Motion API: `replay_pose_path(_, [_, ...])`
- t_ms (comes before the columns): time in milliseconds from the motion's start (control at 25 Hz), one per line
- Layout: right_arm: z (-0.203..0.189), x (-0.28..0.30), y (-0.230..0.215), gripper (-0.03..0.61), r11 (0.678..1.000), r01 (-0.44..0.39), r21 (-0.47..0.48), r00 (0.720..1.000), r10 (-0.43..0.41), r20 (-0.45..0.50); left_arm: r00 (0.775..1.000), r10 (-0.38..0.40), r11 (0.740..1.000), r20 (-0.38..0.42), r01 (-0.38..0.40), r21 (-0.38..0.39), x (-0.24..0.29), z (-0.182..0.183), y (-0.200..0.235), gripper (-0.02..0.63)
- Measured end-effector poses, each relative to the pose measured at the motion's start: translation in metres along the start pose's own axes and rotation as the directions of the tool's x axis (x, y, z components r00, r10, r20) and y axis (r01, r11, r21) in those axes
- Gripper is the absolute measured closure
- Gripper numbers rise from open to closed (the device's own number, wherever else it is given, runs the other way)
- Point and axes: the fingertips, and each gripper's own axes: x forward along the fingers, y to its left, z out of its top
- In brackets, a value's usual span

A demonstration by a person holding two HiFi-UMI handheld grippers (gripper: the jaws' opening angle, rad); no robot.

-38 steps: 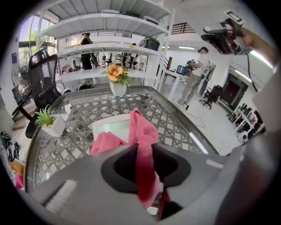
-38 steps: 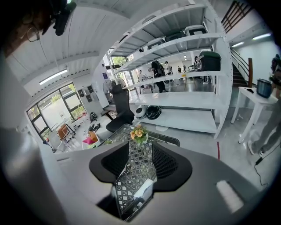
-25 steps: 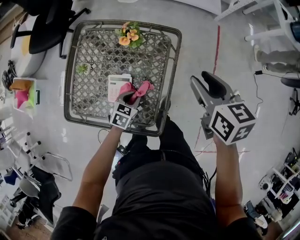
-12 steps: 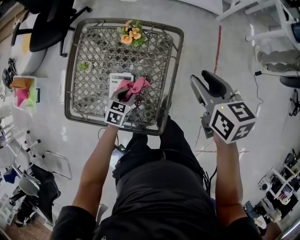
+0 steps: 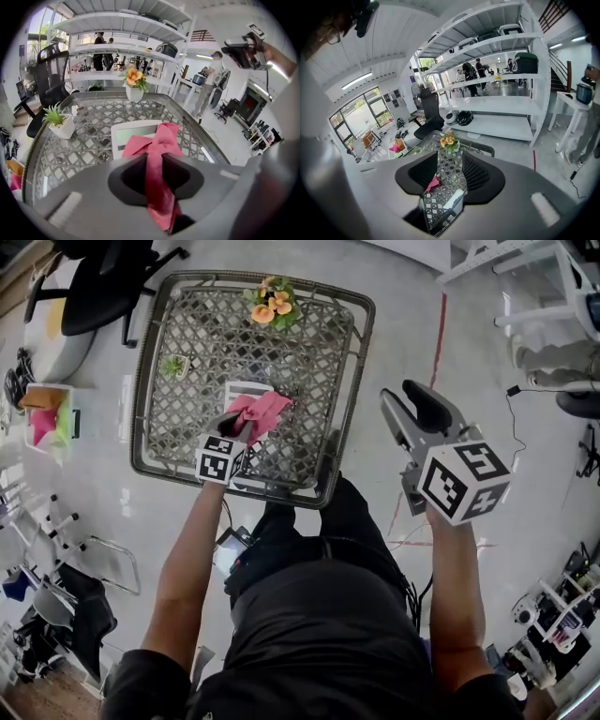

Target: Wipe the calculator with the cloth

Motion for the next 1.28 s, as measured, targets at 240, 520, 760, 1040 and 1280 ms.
replay_pose_path(240, [-0.002, 0.004, 0.006, 0.417, 1.0, -0.008, -0.005, 1.0, 0.008, -0.005, 0.999, 0.042, 0.999, -0.008, -0.042, -0.006, -0.006, -0.016, 0.025, 0.476])
replay_pose_path(520, [-0.005, 0.007, 0.01, 0.417, 1.0, -0.01, -0.008, 1.0, 0.01, -0.011, 0.995, 0.093, 0.995, -0.018, -0.094, -0.03, -0.017, -0.026, 0.051, 0.476])
replay_pose_path(760, [-0.005, 0.008, 0.009, 0.417, 1.0, -0.011, -0.005, 1.0, 0.011, -0.012, 0.988, 0.148, 0.987, -0.037, -0.15, -0.057, -0.03, -0.031, 0.075, 0.476])
replay_pose_path(1040, [-0.005, 0.007, 0.008, 0.417, 1.0, -0.01, -0.002, 1.0, 0.01, -0.012, 0.977, 0.211, 0.977, -0.01, -0.211, -0.013, -0.049, -0.015, 0.08, 0.476])
replay_pose_path(1280, [-0.006, 0.005, 0.005, 0.417, 1.0, -0.009, 0.002, 1.0, 0.009, -0.012, 0.981, 0.191, 0.979, -0.023, -0.188, 0.08, -0.039, -0.012, 0.052, 0.476])
